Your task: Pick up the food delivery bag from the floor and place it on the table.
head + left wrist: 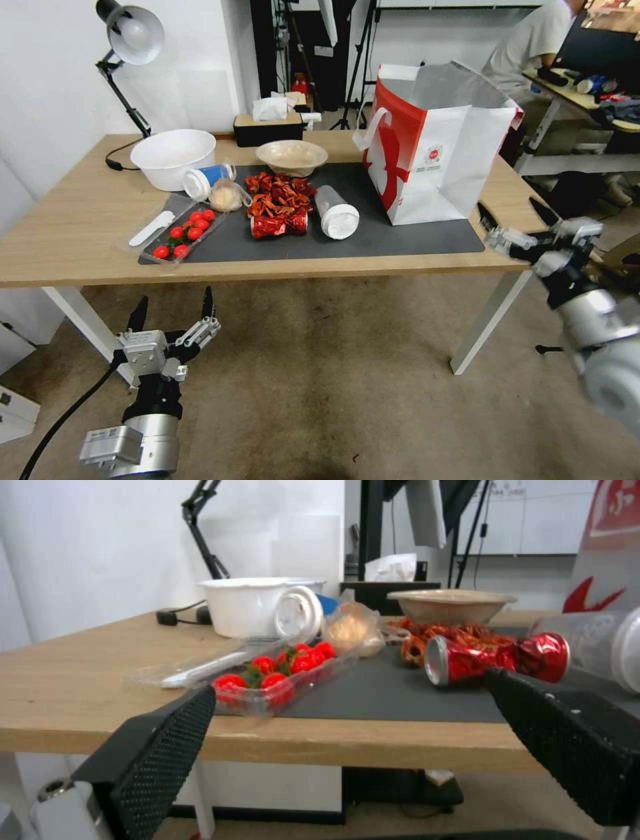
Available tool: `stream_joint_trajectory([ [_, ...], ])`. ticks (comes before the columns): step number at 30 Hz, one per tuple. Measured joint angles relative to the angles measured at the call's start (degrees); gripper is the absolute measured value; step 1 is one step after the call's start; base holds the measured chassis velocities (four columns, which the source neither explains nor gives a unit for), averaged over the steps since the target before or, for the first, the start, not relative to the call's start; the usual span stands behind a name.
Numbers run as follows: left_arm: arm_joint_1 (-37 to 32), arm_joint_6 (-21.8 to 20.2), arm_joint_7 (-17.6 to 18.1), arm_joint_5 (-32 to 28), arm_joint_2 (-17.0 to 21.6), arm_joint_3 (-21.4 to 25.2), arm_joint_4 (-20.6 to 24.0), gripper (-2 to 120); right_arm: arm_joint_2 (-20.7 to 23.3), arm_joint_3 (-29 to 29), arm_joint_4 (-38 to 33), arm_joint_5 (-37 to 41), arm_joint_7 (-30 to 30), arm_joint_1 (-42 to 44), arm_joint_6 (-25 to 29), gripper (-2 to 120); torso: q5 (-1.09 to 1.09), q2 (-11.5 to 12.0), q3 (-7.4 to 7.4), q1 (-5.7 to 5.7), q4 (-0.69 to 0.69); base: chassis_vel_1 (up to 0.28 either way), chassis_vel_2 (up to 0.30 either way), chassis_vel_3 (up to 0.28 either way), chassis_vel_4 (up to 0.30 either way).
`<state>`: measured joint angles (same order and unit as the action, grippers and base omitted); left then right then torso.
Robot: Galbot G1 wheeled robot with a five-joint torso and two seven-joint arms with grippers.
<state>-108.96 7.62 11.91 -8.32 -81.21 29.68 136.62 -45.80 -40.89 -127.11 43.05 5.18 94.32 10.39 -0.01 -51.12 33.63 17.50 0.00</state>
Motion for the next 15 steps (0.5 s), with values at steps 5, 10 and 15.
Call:
stream_joint_trajectory([
  [5,0.36,1.12,-0.28,0.19,0.22,-0.12,-1.24,100,-4.95,3.53,-0.37,-6.24,-0.25,3.44,2.18,100,0.00,0.00,0.00,0.00,-0.01,0.000,0.000,0.000,0.000],
  [10,0.10,2.43,-1.21,0.60,0.16,-0.33,-2.09,100,-8.08,6.92,0.10,-10.53,-0.51,4.92,3.71,100,-0.01,0.00,0.00,0.00,0.00,0.000,0.000,0.000,0.000],
  [15,0.25,3.45,-1.78,1.25,-0.09,-0.45,-3.48,100,-10.52,9.65,1.73,-14.01,0.64,3.51,4.31,100,0.00,0.00,0.00,0.00,0.00,0.000,0.000,0.000,0.000],
])
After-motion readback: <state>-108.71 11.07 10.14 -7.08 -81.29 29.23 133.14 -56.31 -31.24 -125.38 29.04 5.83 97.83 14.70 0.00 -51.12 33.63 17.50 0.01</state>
